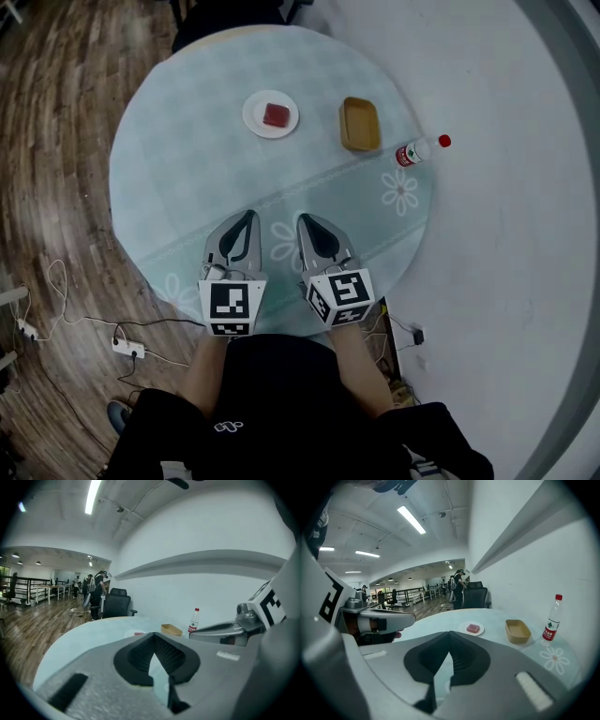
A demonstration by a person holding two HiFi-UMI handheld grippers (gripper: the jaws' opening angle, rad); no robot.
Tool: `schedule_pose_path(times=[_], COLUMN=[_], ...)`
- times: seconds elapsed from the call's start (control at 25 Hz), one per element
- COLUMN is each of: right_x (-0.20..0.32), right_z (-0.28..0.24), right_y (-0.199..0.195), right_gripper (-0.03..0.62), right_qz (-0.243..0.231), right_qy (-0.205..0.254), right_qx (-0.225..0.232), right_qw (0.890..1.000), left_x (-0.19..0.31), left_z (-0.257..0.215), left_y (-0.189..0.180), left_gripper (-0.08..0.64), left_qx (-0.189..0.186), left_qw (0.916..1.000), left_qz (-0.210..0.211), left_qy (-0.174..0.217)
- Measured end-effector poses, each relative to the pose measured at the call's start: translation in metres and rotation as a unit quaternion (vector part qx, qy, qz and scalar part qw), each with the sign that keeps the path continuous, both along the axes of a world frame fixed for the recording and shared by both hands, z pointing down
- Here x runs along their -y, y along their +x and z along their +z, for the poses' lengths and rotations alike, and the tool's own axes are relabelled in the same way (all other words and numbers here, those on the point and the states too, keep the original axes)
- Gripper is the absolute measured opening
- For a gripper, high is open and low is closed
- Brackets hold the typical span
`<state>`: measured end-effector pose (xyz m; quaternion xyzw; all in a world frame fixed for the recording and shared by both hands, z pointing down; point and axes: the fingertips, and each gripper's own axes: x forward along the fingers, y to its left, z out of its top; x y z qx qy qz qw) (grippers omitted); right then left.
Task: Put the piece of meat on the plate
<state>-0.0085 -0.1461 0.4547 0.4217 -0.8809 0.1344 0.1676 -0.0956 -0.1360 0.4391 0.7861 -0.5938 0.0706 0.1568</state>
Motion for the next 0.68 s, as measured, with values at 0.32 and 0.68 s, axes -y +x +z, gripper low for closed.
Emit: schedule_pose_path(times=[0.32, 0.68], right_x=[-0.001, -0.001], right_z=[0.001, 0.008], right_y=[-0.002, -0.004], right_gripper=[0.006, 0.006], right_qz=[-0.007, -0.011], right_qy=[-0.001, -0.006], right_qx=[-0.003, -0.010], right_qw=[1.000, 1.000], left_x=[0.002, 0.000], left_z=[-0.008, 0.001], left_y=[-0.009, -0.014], left_gripper=[-0.006, -0.006], left_qx=[0.008, 0.011], left_qw=[0.9999, 0.9998], left_qz=[-0.009, -0.016], left_qy=[0.006, -0.002])
